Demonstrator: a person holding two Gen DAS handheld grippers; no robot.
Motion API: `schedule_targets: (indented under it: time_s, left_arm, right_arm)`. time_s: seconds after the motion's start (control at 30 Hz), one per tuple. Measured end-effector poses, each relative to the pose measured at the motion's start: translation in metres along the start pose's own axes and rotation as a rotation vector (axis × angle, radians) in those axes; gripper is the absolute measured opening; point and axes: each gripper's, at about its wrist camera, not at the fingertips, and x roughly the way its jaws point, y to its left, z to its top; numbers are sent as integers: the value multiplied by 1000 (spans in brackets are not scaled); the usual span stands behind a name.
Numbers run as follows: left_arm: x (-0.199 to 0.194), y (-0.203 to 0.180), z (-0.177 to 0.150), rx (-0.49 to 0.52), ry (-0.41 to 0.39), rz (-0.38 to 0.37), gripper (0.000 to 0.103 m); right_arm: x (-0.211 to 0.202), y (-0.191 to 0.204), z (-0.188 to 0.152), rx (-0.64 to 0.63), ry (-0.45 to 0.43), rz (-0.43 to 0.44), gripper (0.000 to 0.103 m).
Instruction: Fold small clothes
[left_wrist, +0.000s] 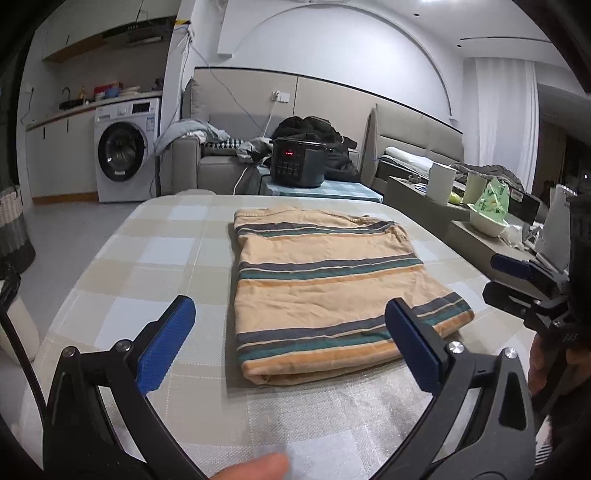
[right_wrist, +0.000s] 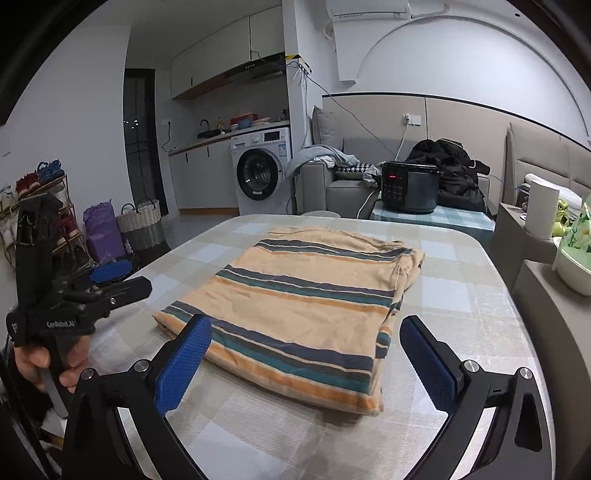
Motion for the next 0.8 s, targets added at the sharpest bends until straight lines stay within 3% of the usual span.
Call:
schedule_targets:
  time_s: [0.33,0.57,0.8]
  left_arm:
    - [4,-4,-2,36,2,35,102]
    - [7,0,-2,21,11,22,102]
    - [8,2,-3,14,4,11,102]
  right_arm:
    - [-5,4,-5,-28,-58,-30,103]
    - [-14,-3,-7,5,-112,-15,103]
    - [-16,9,-8,-57,-121,-17,103]
